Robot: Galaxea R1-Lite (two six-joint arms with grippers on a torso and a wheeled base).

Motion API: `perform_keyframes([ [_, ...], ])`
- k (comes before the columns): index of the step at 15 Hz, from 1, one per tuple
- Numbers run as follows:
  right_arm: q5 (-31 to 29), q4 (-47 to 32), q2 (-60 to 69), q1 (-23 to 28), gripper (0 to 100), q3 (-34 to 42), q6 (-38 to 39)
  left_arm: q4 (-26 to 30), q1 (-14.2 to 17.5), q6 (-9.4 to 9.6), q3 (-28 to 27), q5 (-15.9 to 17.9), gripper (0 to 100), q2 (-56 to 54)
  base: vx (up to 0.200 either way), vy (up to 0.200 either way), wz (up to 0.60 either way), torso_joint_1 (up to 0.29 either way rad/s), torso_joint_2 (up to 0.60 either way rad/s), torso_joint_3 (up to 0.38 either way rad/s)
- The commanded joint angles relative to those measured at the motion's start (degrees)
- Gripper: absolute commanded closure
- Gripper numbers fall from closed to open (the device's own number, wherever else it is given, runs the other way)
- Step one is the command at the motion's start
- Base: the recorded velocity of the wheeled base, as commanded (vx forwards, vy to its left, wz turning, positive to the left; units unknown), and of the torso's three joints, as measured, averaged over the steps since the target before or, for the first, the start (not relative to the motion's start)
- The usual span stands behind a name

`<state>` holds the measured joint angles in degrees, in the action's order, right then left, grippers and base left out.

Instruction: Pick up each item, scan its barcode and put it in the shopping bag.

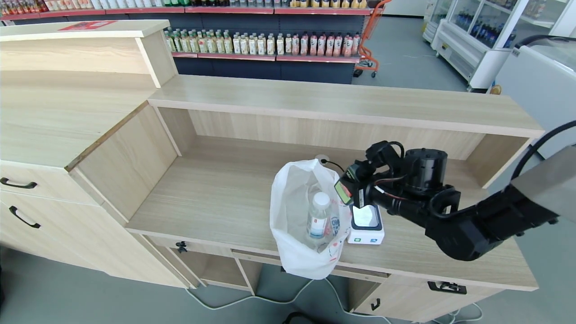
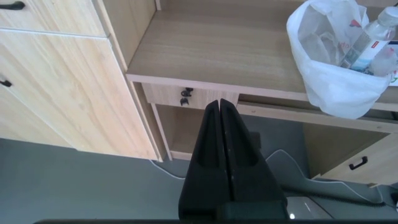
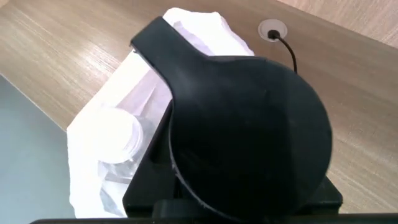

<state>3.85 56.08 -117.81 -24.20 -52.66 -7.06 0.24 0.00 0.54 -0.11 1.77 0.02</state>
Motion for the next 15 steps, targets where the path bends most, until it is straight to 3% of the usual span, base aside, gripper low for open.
perform_keyframes([
  [1,0.1,1.4,-5.68,-0.24,100,-1.21,-0.06,0.02,0.0,-0.01,0.02,-0.01,100,0.06,0.0,0.0,0.0,0.0,0.0,0.0],
  [15,-0.34,1.84,-15.96,-0.06,100,-9.3,-0.5,0.02,0.0,-0.01,0.02,-0.01,100,0.06,0.0,0.0,0.0,0.0,0.0,0.0],
])
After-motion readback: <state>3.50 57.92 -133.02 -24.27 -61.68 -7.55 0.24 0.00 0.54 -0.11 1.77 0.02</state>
